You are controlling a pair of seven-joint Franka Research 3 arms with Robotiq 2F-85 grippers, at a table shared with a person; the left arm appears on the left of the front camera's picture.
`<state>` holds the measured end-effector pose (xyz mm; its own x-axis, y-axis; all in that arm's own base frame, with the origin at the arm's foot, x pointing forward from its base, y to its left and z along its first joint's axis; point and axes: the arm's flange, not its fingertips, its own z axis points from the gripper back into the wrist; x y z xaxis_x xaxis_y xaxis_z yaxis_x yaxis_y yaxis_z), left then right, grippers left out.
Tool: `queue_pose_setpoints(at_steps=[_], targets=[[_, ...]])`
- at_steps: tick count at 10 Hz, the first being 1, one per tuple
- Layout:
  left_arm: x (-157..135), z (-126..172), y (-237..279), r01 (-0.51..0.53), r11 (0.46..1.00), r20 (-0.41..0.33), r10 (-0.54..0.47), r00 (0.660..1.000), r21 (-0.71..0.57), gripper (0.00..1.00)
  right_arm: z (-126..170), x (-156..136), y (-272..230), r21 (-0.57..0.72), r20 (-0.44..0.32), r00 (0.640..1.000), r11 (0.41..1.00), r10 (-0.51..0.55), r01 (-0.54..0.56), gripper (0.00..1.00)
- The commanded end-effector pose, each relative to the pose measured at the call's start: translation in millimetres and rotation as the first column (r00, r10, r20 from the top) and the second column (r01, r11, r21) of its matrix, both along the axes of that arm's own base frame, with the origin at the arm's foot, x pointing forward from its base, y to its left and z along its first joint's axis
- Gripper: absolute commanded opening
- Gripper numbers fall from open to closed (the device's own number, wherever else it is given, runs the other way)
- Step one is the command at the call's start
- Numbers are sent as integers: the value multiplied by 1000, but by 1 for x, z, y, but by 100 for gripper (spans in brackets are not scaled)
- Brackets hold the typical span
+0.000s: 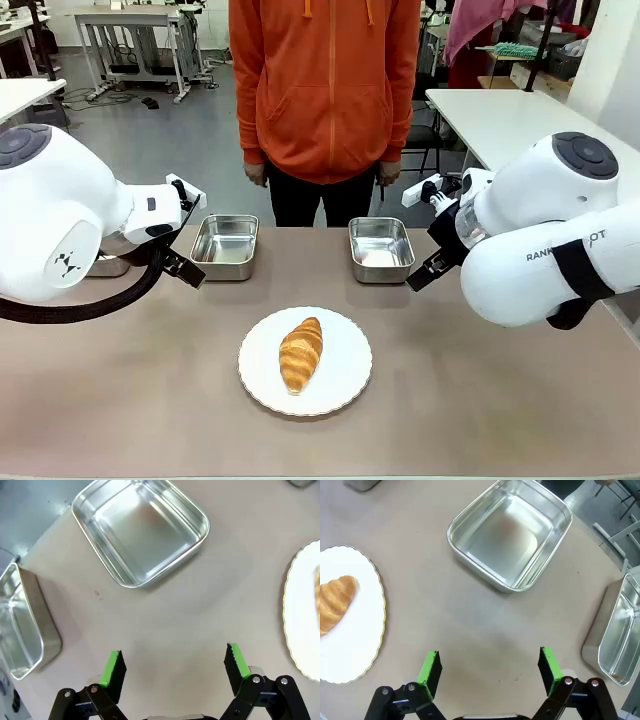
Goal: Place the bread in the container.
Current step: Place the Butter Roll into the Airtight Container indicated by the human.
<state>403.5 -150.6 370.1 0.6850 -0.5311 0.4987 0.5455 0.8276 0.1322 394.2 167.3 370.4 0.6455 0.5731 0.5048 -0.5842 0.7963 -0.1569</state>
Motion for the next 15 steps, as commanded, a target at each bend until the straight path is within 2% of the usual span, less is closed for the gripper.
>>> queue_pose_setpoints(at_steps=[1,11,13,15], targets=[[0,0,0,0,1000,0,0,1000,0,100,0,0,0,0,0,1000,1000,0,0,100],[0,0,0,0,1000,0,0,1000,0,100,0,0,0,-1,0,1000,1000,1,-1,100],[6,43,26,1,997,6,-1,1000,-77,100,45,3,-22,25,30,1000,1000,-5,5,100],[11,99,60,20,991,5,-19,1000,-131,100,96,3,-64,91,57,998,996,4,-9,100]])
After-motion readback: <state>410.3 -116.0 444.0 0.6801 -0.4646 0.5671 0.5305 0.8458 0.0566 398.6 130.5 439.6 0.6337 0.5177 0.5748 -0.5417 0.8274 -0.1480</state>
